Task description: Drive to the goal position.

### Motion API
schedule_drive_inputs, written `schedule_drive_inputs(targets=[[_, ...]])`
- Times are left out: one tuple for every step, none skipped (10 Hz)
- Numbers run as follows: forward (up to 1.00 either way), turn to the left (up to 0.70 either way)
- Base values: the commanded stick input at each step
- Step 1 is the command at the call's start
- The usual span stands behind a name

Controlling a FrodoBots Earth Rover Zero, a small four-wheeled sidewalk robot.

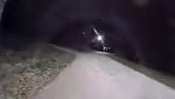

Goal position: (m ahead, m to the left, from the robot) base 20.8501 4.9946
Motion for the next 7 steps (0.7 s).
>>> schedule_drive_inputs(targets=[[0.70, 0.01], [0.70, 0.01], [0.70, 0.01], [0.70, 0.01], [0.70, 0.01], [0.70, 0.01], [0.70, 0.01]])
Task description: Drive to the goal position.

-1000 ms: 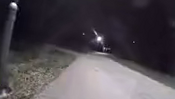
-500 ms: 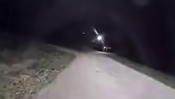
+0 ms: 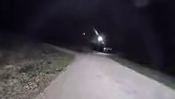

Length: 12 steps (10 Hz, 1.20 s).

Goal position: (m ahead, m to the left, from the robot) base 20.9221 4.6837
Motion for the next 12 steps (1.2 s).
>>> schedule_drive_inputs(targets=[[0.70, 0.01], [0.70, 0.01], [0.70, 0.01], [0.70, 0.01], [0.70, 0.01], [0.70, 0.01], [0.70, 0.01], [0.70, 0.01], [0.70, 0.01], [0.70, 0.01], [0.70, 0.01], [0.70, 0.01]])
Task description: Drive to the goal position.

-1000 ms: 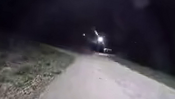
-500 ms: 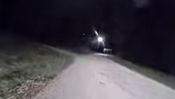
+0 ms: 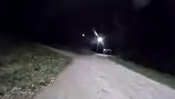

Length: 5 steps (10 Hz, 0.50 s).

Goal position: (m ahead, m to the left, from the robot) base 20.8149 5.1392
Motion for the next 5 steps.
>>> schedule_drive_inputs(targets=[[0.70, 0.01], [0.70, 0.01], [0.70, 0.01], [0.70, 0.01], [0.70, 0.01]])
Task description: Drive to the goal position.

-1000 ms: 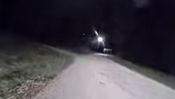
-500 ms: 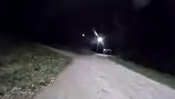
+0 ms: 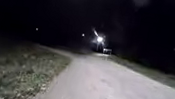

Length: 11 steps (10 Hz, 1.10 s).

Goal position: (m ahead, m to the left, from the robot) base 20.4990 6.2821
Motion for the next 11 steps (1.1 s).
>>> schedule_drive_inputs(targets=[[0.70, 0.01], [0.70, 0.01], [0.70, 0.01], [0.70, 0.01], [0.70, 0.00], [0.70, 0.00], [0.70, 0.01], [0.70, 0.00], [0.70, 0.00], [0.70, 0.00], [0.70, 0.00]])
